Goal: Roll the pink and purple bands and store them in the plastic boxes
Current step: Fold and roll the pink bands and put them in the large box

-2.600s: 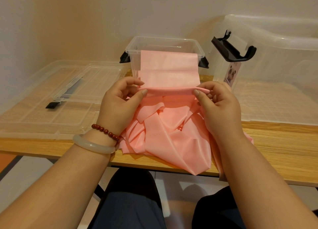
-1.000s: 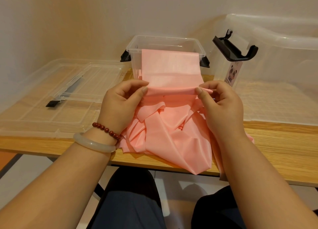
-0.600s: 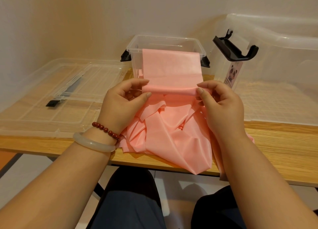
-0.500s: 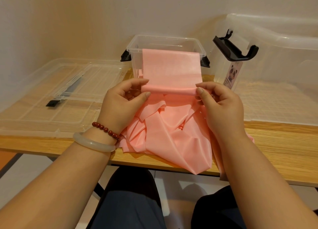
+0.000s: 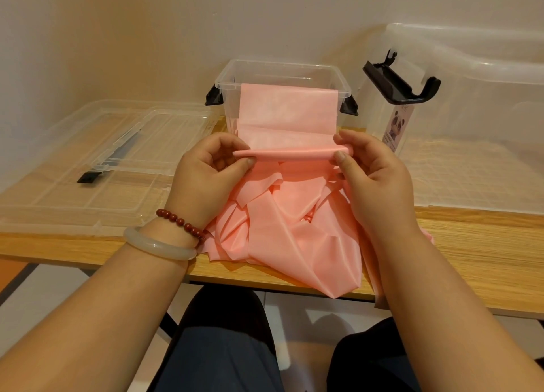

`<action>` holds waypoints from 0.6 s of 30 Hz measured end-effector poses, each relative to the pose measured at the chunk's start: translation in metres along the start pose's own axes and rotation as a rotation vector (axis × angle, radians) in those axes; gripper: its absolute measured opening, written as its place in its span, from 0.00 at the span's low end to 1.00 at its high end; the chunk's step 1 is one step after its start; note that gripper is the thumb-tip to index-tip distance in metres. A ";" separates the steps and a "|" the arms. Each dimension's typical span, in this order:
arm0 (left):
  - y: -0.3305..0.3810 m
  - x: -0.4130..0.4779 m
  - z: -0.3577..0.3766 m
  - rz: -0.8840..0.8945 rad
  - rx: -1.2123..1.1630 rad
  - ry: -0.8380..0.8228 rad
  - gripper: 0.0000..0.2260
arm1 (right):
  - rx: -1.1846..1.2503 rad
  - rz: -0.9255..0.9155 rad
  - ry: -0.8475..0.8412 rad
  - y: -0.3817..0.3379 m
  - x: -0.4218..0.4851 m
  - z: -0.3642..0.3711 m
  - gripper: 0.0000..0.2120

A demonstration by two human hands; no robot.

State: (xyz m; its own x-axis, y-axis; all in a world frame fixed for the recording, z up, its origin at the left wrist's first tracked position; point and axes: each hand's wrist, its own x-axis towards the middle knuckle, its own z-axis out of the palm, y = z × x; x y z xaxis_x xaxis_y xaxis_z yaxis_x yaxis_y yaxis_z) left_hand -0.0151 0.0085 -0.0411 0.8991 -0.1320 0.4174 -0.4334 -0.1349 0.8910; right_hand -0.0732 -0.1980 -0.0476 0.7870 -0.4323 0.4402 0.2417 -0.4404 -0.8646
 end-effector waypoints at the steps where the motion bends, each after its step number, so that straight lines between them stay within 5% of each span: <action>1: 0.000 0.000 0.000 0.000 -0.002 -0.004 0.10 | 0.005 0.001 -0.002 0.000 0.000 0.000 0.14; 18: -0.004 0.003 -0.001 0.021 0.026 0.007 0.10 | -0.038 0.015 0.023 -0.005 -0.002 -0.001 0.09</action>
State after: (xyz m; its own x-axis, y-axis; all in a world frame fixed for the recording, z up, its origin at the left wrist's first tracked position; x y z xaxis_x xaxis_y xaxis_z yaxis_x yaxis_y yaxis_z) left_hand -0.0111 0.0097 -0.0430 0.8901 -0.1281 0.4374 -0.4537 -0.1573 0.8772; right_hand -0.0768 -0.1956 -0.0435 0.7768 -0.4568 0.4335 0.2079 -0.4637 -0.8612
